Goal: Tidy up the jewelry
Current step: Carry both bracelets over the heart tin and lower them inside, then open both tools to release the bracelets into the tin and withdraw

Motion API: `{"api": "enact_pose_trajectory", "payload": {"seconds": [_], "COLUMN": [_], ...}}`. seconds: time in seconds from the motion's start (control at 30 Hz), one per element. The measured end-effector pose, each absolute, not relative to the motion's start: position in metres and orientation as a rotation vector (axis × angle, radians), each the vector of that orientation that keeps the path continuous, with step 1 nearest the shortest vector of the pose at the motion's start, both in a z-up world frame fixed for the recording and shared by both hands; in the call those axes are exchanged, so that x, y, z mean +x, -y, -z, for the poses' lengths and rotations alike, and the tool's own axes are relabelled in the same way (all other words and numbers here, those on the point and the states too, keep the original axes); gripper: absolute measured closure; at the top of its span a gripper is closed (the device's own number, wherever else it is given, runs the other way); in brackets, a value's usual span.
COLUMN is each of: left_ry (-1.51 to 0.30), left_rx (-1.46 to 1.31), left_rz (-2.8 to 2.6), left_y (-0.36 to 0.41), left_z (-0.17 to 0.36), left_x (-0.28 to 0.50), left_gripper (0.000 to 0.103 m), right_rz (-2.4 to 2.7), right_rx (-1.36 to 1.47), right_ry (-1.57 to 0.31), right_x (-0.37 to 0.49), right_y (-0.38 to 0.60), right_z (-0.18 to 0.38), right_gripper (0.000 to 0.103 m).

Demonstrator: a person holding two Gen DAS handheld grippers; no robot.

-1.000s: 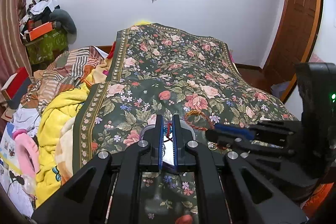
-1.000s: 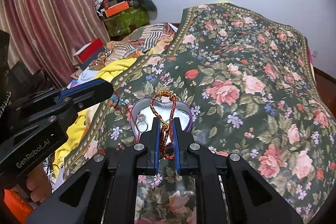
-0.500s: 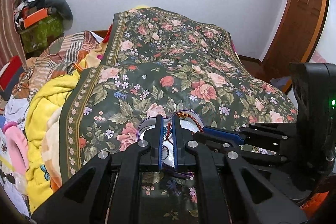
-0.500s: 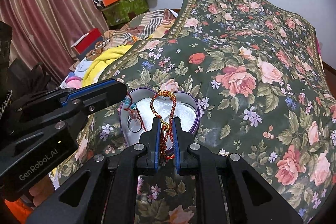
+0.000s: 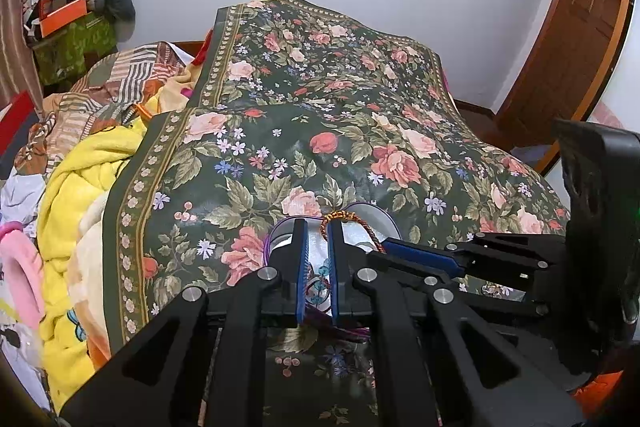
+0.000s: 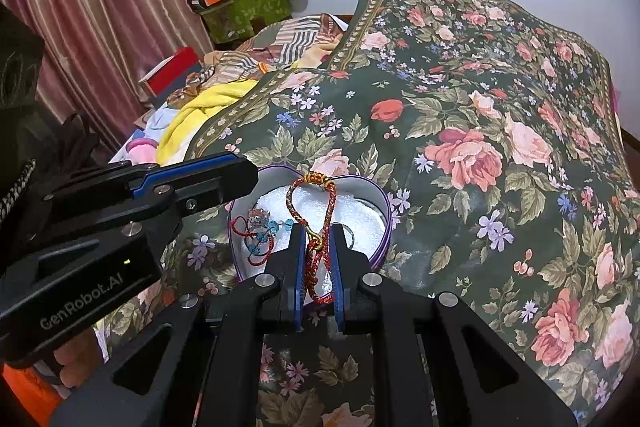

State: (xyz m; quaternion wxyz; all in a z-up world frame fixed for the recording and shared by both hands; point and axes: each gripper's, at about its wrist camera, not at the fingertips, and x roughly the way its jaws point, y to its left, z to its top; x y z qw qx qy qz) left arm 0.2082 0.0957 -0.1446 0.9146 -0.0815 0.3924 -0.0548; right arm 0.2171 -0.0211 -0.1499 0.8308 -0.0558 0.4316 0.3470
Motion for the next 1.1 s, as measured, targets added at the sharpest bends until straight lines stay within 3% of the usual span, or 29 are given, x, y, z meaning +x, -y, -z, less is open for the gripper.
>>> {"api": "enact_pose_trajectory", "payload": {"seconds": [0.17,0.3,0.37,0.67,0.83,1.1], "left_ry": [-0.803,-0.796,-0.792,-0.776,-0.759,-0.726], "left_rx": [-0.151,-0.147,-0.147,-0.136,-0.119,-0.081], "left_rz": [0.09,0.07,0.06,0.051,0.054,0.067], "left_y": [-0.097,-0.099,-0.101,-0.101,-0.095,-0.077], "left_z": [0.142,0.139,0.137,0.126,0.115,0.098], "left_x": [0.205,0.201,0.199,0.185,0.175,0.158], "left_gripper": [0.096,0.081,0.078,0.078,0.078,0.073], "right_rz": [-0.736,-0.727,-0.728,-0.718,-0.698,-0.658], "right_rx": [-0.125,-0.139,-0.142,-0.129,-0.114,-0.11], "right_ry": [-0.935,-0.937,-0.937,-0.92,-0.875,-0.812], "right_x": [0.219,0.217,0.217,0.212,0.206,0.193], "right_y": [0.019,0.018,0.019,0.03,0.039,0.065], "right_z": [0.153,0.153,0.152,0.136,0.121,0.097], "right_gripper": [0.087,0.085,0.084,0.082,0.059,0.059]}}
